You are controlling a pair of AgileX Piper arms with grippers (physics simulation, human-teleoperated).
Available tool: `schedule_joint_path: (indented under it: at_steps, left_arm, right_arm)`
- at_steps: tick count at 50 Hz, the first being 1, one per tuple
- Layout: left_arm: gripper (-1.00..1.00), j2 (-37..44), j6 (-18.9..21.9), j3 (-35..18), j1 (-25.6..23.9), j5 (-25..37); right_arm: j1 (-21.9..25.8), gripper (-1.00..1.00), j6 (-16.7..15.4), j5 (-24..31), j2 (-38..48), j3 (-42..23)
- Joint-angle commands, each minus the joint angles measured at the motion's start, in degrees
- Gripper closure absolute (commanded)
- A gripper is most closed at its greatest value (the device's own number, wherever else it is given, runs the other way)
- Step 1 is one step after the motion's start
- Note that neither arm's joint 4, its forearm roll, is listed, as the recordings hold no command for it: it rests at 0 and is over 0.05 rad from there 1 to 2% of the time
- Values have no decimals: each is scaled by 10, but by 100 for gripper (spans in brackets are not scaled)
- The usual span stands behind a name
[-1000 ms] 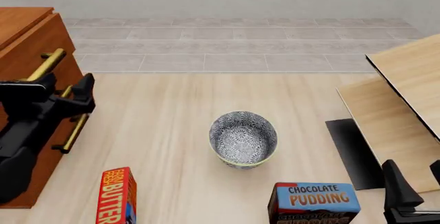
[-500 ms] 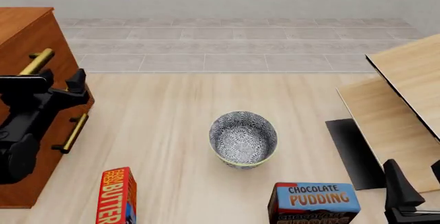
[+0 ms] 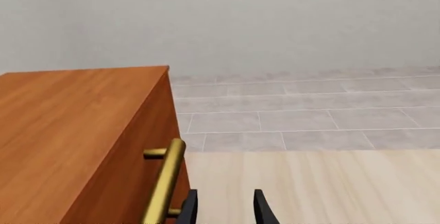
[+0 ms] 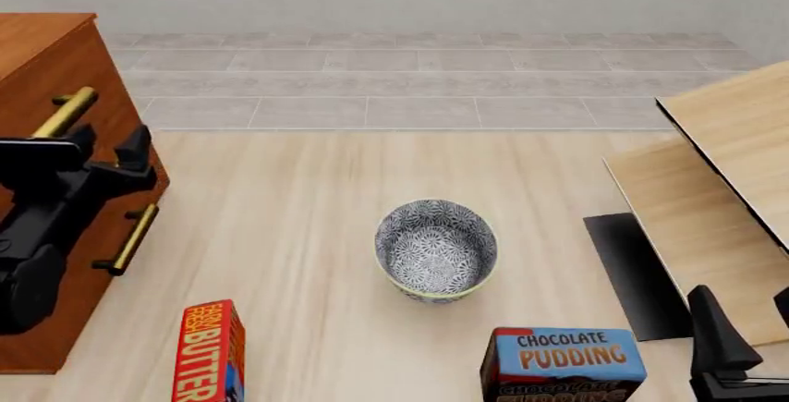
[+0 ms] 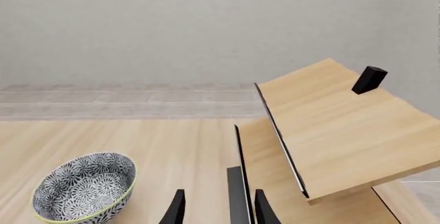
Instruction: Close the top drawer of the cabinet and put the bowl on top of it.
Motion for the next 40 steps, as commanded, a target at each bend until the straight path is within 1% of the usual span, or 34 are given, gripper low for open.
schedule_joint_path:
  at_steps: [1, 9, 17, 19, 20, 22, 29, 34, 40]
  left_arm:
    - [-100, -34, 26, 13, 31, 17]
    - [-100, -94, 17, 30, -7, 52]
    - [-100, -186, 7, 57, -75, 118]
    - [-100, -186, 7, 57, -75, 118]
    - [-100, -214, 7, 65, -95, 139]
    - [-100, -244, 8, 72, -115, 161]
    - [-100, -312, 11, 82, -158, 220]
    - [-100, -335, 10, 80, -179, 250]
    - [-100, -312, 6, 67, -197, 263]
  right_arm:
    - [1, -100, -2, 0, 0, 0]
    - [2, -100, -2, 1, 0, 0]
    - [0, -100, -1, -1, 0, 1]
    - [0, -100, 0, -1, 0, 1]
    - [0, -100, 0, -1, 0, 0]
    - [0, -100, 0, -1, 0, 1]
    - [0, -100, 0, -1, 0, 1]
    - [0, -100, 1, -2, 1, 1]
    - [1, -100, 0, -2, 1, 1]
